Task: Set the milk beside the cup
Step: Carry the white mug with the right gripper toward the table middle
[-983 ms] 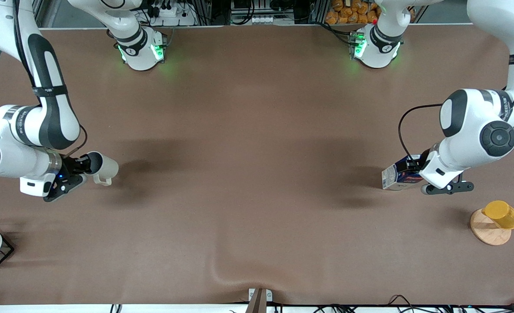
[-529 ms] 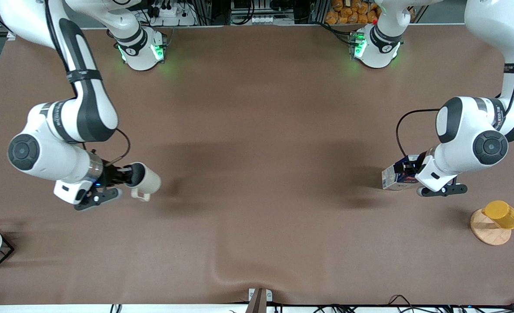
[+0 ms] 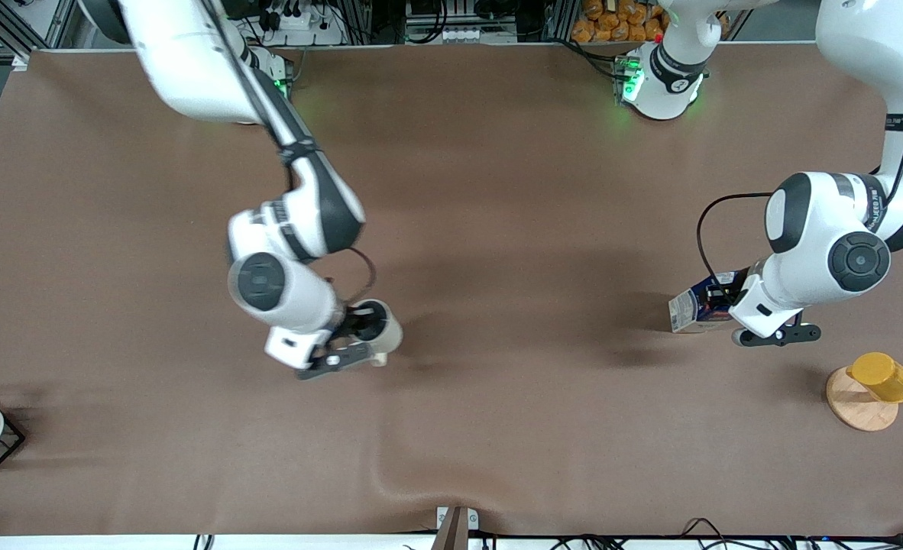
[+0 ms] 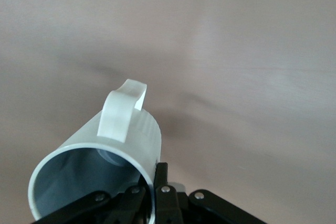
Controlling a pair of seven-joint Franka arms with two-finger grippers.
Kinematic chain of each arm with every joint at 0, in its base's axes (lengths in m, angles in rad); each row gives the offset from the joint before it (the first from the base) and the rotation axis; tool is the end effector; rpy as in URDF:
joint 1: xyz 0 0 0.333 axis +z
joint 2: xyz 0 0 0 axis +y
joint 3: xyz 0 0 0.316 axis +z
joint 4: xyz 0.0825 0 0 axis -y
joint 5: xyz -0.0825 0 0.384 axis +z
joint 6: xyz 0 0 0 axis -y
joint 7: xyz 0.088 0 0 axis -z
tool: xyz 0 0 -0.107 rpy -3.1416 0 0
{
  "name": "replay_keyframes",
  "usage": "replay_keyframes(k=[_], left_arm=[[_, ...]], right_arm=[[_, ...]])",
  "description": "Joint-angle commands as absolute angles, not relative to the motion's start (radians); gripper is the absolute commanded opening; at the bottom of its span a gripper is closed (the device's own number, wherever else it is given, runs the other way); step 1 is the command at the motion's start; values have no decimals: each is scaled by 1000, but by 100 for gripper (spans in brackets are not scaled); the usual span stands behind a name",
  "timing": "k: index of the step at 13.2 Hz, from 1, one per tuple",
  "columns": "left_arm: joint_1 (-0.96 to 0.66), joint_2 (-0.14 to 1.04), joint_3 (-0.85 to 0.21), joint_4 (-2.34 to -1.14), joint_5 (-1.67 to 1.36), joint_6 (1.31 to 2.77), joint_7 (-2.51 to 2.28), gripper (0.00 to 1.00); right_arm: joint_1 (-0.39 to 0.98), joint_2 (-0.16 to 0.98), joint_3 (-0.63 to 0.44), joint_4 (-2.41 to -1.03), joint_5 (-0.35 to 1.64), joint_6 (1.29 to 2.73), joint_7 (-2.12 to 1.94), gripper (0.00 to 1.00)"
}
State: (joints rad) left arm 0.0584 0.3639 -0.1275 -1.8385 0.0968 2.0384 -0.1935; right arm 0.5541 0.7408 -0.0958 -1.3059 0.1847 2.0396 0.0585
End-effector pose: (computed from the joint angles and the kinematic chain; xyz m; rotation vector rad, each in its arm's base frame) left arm 0.6169 -0.0327 0.3205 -3.0727 -0.1205 0.2371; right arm 0.6523 0.3517 0.3022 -3.0014 -0.5165 0.0438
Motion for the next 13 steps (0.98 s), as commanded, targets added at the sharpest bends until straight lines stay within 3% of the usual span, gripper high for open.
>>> replay_keyframes(k=[1,7,8,9,10,13], left_arm=[[67,347,-133,-1830,126,2030,-209,60],[83,304,-133,-1799,100,2000,-195,60],[83,304,-132,-1795,100,1988,-193,59],[83,304,-133,-1793,100,1988,-193,59],[83,304,-133,-1787,98,1987,-193,59],[95,305,-133,-1782,59,1985,-187,59]], right_arm=[[652,799,-112,-1230,121,2043,179,0],[753,813,-110,-1247,38,2045,304,0],[759,813,-110,-1252,38,2045,311,21],[761,813,-112,-1252,37,2045,311,80],[759,808,-110,-1250,16,2045,311,100],[746,787,-113,-1241,9,2037,311,100]])
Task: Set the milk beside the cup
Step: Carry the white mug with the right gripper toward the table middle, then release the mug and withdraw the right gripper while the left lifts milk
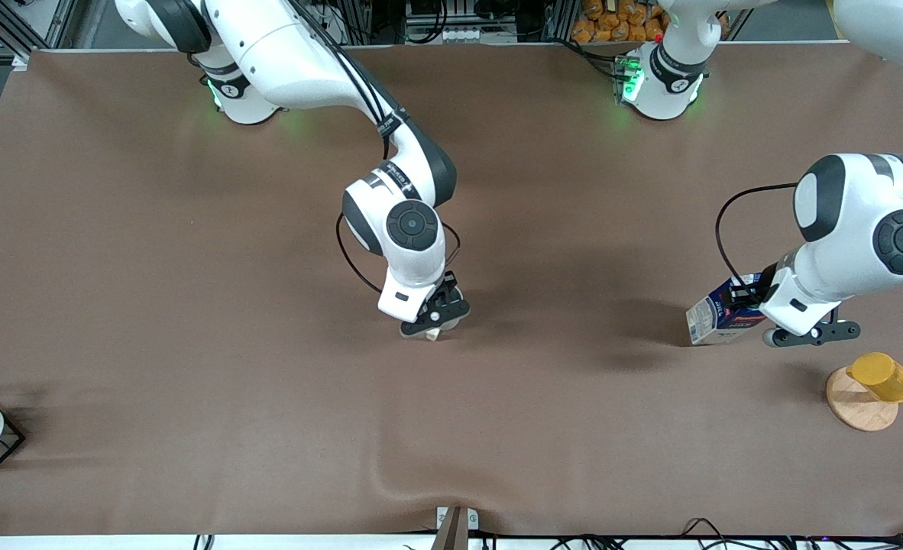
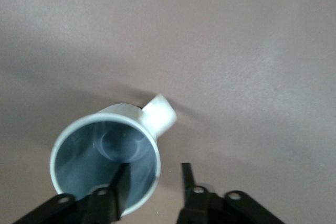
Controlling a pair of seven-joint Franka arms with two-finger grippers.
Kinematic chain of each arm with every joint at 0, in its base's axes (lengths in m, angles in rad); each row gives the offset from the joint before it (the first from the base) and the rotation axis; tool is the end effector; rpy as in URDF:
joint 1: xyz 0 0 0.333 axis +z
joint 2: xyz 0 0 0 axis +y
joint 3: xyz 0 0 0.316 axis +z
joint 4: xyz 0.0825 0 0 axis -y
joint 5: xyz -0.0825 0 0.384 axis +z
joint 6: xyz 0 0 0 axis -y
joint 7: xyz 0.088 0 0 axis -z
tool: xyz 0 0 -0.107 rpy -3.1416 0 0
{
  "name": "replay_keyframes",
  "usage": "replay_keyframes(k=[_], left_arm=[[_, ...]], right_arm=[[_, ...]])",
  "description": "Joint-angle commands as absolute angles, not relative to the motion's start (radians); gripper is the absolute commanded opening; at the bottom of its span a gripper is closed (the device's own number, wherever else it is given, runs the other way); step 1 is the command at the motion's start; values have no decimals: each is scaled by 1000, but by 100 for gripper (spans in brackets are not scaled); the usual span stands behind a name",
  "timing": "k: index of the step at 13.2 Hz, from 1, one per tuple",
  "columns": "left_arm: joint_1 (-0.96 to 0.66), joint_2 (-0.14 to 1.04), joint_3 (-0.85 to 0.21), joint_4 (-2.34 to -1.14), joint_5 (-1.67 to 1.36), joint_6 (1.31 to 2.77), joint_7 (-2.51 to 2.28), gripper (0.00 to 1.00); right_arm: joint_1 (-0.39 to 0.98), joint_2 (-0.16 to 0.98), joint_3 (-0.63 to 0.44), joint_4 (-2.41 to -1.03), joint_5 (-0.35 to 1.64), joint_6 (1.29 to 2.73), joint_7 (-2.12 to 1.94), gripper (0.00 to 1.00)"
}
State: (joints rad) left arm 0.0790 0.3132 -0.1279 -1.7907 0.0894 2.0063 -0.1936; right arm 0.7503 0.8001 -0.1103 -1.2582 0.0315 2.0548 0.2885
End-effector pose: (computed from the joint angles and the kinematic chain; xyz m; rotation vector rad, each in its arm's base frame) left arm 0.6254 -0.0199 0.3705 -3.0834 -0.1658 0.1374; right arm 0.5877 0.4658 0.2820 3.0432 0.5697 0.0368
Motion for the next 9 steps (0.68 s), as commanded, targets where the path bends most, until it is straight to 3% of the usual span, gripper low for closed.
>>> replay_keyframes(k=[1,4,9], left_arm=[[100,305,-133,-1782,45,1979,-181,59],[95,298,-137,-1767,-24,1948,-179,59],[87,273,-211,-1729,-69,1853,-289,59]], right_arm=[[741,778,-114,-1239,12,2025,311,100],[710,692,-115,-1239,17,1926,311,100],[510,500,-114,-1246,18,1564,298,100]])
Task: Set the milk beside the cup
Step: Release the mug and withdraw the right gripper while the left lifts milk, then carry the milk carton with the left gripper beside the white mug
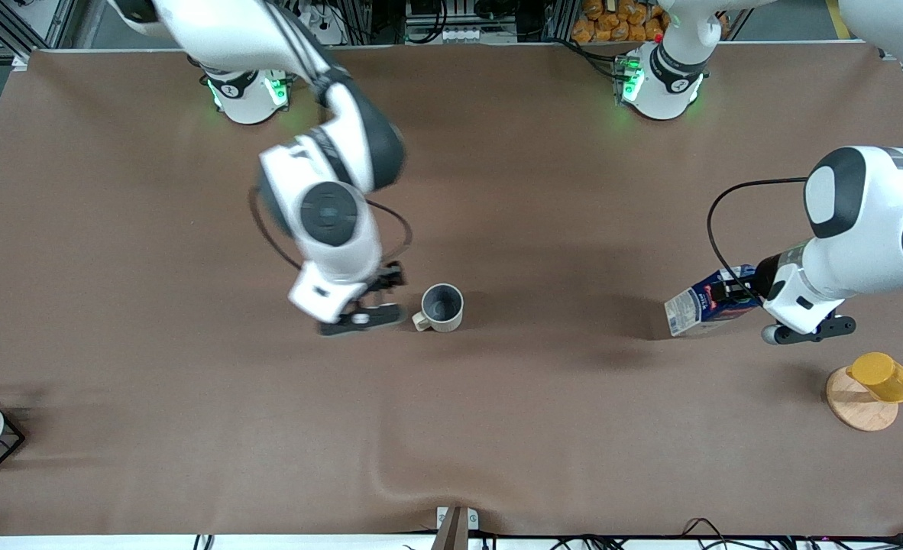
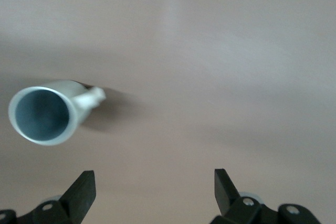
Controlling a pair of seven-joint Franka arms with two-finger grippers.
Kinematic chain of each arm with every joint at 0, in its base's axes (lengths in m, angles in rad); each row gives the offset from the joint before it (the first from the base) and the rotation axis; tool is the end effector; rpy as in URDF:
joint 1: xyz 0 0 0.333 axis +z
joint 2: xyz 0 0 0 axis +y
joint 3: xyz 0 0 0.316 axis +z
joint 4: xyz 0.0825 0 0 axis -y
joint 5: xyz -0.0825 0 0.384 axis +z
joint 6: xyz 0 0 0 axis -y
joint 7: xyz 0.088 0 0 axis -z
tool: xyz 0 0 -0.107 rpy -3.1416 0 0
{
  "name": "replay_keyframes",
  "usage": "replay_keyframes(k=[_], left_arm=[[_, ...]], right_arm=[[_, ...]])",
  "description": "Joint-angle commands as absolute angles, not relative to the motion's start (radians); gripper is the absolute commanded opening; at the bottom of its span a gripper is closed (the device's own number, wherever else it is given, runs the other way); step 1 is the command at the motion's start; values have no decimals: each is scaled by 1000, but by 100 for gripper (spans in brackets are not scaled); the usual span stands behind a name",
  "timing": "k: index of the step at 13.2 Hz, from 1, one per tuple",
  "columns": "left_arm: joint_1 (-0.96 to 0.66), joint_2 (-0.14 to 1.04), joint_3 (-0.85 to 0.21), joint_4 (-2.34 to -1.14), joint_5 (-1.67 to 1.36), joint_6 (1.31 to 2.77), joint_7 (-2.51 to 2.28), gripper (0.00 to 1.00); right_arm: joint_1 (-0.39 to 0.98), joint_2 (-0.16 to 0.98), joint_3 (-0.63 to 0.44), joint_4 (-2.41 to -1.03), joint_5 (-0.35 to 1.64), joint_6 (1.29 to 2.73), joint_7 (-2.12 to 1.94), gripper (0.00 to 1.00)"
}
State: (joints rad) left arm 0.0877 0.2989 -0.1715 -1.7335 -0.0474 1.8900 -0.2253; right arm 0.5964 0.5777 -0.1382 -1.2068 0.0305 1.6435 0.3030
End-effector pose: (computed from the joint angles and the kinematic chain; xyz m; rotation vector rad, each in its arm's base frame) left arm 0.6223 -0.0478 0.3979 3.0505 0.2499 -0.2320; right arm 0.6212 0.3359 0.4362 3.0328 0.2553 -0.1660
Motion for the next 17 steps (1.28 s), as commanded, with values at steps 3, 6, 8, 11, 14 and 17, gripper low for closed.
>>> replay_keyframes(k=[3,6,8,11,14,17], left_arm=[[87,259,-352,-1730,-67,1850,-425,59],[83,256,-516,-1729,-55,1851,-544,59],[75,262,-607,-1726,-54,1862,-580,59],[-64,308,-632,-1669,-35,1862,-704,59],[-196,400,-630,-1608,0,1865,-799,58],[-297,564,-624,-1465,112,1865,-949,58]], right_arm=[[398,422,-130,-1275,-40,1529,175,100],[255,396,-129,-1287,-23,1539,28,100],[177,362,-127,-1328,-21,1539,-33,100],[86,278,-129,-1460,26,1594,-156,100],[65,140,-132,-1665,26,1730,-169,100],[22,103,-132,-1698,26,1750,-184,100]])
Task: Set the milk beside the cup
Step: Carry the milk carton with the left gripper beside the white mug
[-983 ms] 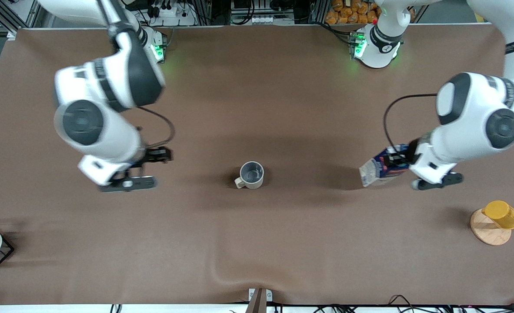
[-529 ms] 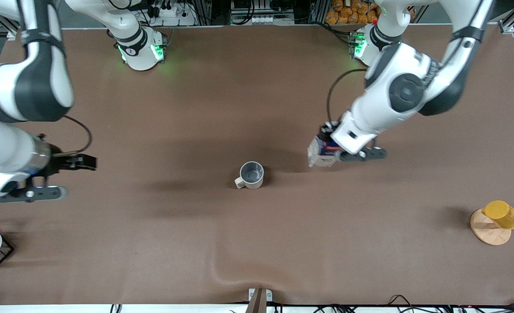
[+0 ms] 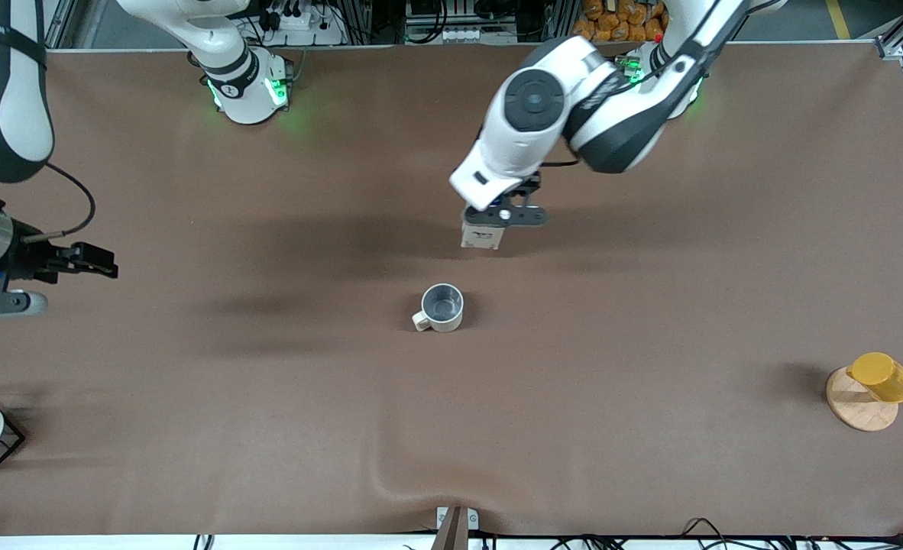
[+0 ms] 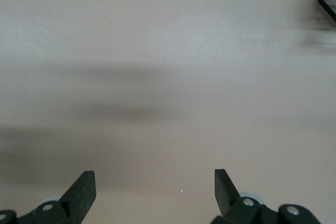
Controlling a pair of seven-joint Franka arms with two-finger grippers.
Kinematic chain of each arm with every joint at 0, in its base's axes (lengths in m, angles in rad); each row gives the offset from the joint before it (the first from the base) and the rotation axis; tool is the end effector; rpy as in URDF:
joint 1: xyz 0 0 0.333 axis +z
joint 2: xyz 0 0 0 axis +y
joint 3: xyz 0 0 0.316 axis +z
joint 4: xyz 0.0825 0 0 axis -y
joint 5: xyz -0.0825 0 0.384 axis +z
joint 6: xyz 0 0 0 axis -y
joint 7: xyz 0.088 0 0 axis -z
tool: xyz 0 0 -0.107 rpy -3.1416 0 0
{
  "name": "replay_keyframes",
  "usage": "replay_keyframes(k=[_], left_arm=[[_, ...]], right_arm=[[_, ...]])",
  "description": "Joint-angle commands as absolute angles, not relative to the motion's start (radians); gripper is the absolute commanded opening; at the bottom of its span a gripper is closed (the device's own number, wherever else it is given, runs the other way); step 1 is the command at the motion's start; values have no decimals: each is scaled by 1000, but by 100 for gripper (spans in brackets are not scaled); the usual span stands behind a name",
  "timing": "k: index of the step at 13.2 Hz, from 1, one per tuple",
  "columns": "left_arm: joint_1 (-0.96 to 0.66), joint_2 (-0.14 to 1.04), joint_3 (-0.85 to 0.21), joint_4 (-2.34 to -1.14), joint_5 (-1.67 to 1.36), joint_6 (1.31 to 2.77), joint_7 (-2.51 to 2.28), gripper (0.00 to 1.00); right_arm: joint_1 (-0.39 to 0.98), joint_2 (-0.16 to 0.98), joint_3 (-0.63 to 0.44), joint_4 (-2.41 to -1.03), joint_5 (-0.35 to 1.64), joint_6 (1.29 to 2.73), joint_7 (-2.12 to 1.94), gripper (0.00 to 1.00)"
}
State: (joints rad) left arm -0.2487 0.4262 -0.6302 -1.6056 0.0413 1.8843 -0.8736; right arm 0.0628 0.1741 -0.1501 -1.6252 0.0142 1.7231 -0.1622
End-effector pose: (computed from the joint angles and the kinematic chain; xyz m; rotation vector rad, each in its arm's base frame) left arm 0.4562 -0.4679 0.4165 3.0432 0.0236 -0.3096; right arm 0.6063 -0.0457 0.5110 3.1346 0.1152 -0.1179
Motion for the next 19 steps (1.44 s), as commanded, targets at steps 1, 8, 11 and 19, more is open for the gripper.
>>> replay_keyframes(k=[1,8,11,19], left_arm=[[-319,601,-624,-1439,129,1868,-981,58],[-386,669,-563,-1425,153,1967,-1003,58],[-461,669,-477,-1424,153,1973,-1032,59],[-442,597,-459,-1425,146,1982,-1026,100]], right_arm=[[6,97,-133,-1697,26,1756,-184,100],[-52,94,-129,-1542,28,1599,-173,100],[-49,69,-124,-1528,31,1566,-172,100],[-29,6,-126,-1532,58,1511,-64,100]])
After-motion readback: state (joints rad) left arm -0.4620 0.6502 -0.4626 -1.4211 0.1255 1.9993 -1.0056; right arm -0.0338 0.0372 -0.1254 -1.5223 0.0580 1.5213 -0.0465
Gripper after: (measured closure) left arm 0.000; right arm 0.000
